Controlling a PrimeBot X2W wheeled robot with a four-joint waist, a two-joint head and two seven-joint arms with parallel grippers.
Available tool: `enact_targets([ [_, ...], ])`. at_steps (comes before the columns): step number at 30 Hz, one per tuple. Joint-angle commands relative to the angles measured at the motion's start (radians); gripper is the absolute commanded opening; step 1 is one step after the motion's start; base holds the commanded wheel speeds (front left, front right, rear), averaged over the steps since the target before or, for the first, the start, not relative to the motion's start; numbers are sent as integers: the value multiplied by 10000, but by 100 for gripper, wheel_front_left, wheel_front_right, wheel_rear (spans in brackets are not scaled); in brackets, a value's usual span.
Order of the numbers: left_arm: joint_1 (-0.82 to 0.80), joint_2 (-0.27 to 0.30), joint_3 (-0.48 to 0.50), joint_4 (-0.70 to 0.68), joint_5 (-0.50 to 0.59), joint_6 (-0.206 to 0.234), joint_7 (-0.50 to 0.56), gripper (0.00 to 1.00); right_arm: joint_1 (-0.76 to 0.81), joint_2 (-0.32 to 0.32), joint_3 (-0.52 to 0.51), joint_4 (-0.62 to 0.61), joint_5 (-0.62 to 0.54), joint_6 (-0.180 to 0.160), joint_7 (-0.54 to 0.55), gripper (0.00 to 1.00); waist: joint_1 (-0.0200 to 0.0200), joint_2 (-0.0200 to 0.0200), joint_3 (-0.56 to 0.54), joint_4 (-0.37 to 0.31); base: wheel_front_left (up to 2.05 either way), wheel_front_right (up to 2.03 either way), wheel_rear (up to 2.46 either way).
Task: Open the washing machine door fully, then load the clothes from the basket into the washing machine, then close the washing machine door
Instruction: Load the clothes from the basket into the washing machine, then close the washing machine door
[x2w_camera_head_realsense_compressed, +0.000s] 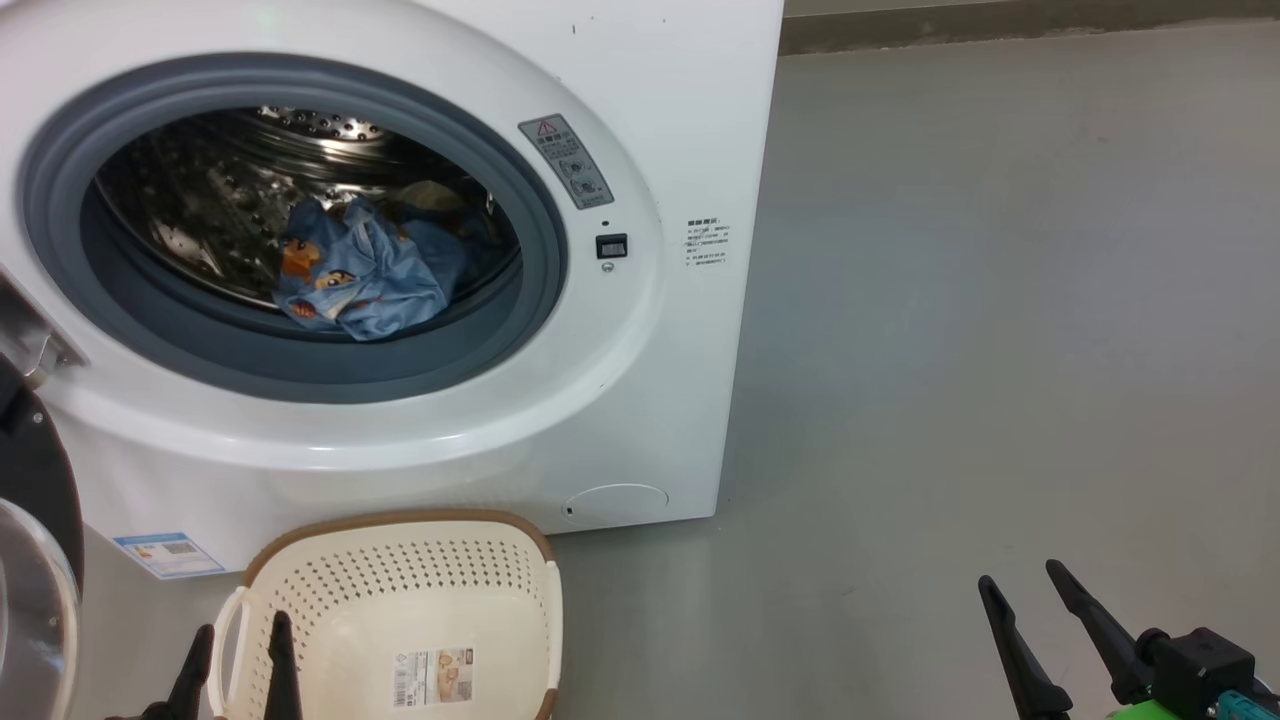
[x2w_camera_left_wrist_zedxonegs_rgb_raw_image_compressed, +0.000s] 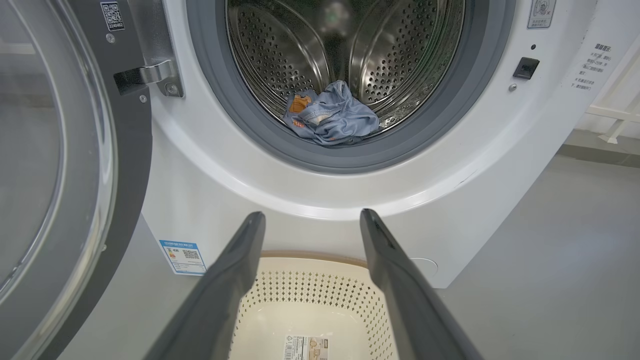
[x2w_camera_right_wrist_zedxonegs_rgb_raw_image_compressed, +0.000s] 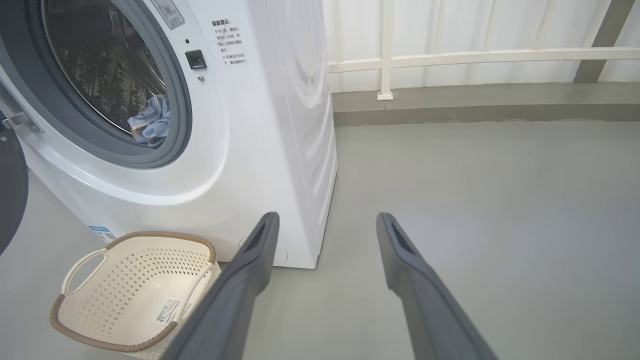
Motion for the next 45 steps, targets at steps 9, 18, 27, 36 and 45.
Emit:
enact_targets([
  [9,-242,73,260,-291,132,-30,-53,100,6,-196,220,-271,27,14,-49,100,0,0,10,37,-6,6,0],
  [18,-233,65,234,-341,139,-30,-53,100,-11,-166,232,-293,21,14,-49,100,0,0,26,82,-99,99,0],
  [27,-179,62,97,-413,-9,-30,-53,100,24,-187,246,-274,29,14,-49,100,0,0,-36,127,-180,180,0],
  [36,-98,61,-33,-468,-35,-31,-53,100,63,-219,337,-271,38,14,-49,100,0,0,-143,189,-85,85,0],
  [45,-86,60,-87,-468,-31,-31,-53,100,71,-208,378,-265,36,14,-49,100,0,0,-203,300,-1,1,0],
])
